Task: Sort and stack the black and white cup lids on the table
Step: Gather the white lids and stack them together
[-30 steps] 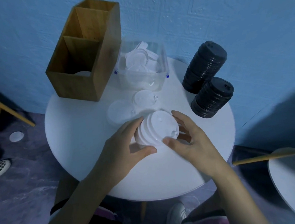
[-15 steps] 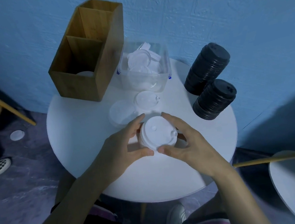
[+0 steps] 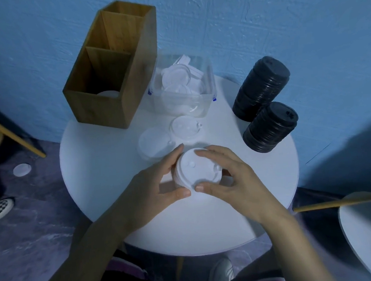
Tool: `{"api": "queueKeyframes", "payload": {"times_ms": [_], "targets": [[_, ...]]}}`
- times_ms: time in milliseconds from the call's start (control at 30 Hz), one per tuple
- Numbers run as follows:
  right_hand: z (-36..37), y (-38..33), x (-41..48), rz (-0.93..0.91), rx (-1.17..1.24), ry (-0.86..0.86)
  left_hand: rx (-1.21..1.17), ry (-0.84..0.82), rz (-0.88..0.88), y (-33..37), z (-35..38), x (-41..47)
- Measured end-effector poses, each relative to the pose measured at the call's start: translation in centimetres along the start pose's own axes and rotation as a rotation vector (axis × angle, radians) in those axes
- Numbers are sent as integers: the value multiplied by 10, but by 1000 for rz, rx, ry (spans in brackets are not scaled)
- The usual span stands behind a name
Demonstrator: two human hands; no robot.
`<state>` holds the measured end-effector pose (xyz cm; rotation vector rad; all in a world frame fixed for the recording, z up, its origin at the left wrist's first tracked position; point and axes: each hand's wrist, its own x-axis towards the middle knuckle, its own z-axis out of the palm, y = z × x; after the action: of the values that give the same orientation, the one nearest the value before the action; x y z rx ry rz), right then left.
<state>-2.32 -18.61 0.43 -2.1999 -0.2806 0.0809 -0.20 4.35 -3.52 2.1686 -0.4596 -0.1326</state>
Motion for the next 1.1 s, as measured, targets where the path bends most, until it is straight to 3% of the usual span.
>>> {"api": "queueKeyframes", "payload": {"times_ms": [100,200,267,367,467,667,800,967,1100], "targets": [[5,3,0,-41,-16,26,146,161,78,0,-1,-2],[6,2,-1,-42,-17,27,227,432,161,-4,-7,-2],[6,0,-2,-31,-26,10,280,581,129,-8,-16,6],[3,-1,-5,-24,-51,-25,441,479,-58,-17,-23,24],[2,-2,-8,-18,-51,-41,426,380,-102,-21,-20,30],[9,1,-11,34,37,13,183,469,-45,-13,-24,24],[11,2,-10,107,140,50,-94,408,41,8,-28,12],[8,0,-7,70,199,43,-114,248,101,20,-23,6],[3,0,-8,48,243,37,-2,297,177,20,-9,4]]}}
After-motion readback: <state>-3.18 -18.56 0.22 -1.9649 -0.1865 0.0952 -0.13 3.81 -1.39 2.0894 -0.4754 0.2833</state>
